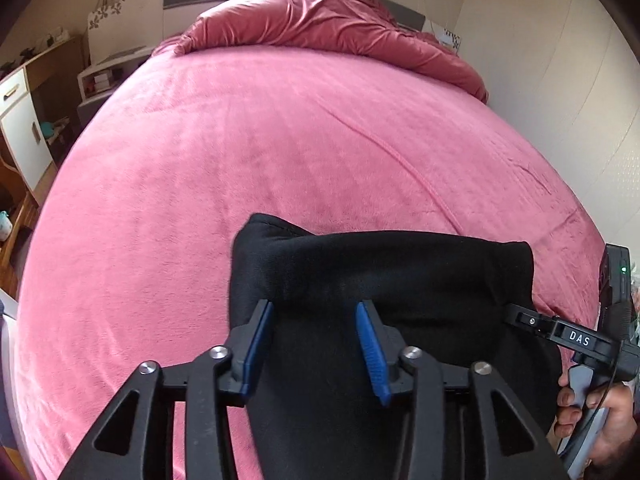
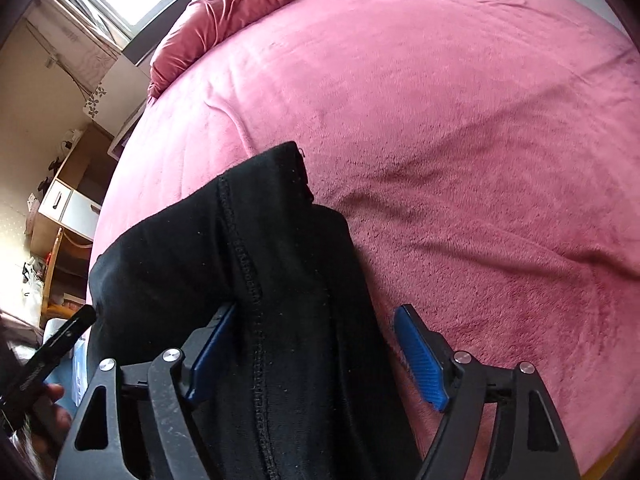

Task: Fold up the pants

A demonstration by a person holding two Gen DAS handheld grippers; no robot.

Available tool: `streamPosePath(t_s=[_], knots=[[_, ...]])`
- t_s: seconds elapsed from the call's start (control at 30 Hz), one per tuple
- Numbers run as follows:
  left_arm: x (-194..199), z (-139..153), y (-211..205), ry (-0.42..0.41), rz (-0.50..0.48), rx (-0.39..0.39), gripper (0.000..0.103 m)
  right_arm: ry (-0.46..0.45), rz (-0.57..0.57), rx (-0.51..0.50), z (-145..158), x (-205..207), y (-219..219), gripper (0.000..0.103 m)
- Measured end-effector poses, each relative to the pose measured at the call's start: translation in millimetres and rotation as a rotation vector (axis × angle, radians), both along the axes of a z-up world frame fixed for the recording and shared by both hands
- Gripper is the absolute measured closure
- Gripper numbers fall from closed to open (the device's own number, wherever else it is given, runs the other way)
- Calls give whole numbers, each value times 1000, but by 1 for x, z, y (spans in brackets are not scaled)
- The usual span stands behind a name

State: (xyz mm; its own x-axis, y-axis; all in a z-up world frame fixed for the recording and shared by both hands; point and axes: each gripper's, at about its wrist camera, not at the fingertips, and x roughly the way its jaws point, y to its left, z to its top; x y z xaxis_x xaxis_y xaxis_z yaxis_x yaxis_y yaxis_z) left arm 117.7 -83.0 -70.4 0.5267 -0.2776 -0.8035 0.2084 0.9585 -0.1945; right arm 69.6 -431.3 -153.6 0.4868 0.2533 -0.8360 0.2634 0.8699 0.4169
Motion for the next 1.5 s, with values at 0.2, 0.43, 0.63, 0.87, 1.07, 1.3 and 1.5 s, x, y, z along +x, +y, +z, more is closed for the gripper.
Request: streamPosePath(t_s=[0.2,0.43,0.63,0.87,1.07,1.3,1.5], knots=[[-11,8,18,-7,21,-10,49,-7,15,-26,11,-1,1,21],[-25,5,38,15,48,-25,35,12,63,-24,20,-16,3,21],[-38,-1,50,37,52,-40,35,21,76,-33,24,-31,2,20],[-56,-18,71,118,63,-155,35,28,120,-36,36,-65,2,20],[-65,-34,86,202,56,-324,35,50,188,-38,33,-89,13,28],[-62,-51,83,288,30,-430,35,48,195,-17,23,-97,5,45],[-50,-50,65,297,-12,-409,36,51,204,-2,16,-97,-10,29]])
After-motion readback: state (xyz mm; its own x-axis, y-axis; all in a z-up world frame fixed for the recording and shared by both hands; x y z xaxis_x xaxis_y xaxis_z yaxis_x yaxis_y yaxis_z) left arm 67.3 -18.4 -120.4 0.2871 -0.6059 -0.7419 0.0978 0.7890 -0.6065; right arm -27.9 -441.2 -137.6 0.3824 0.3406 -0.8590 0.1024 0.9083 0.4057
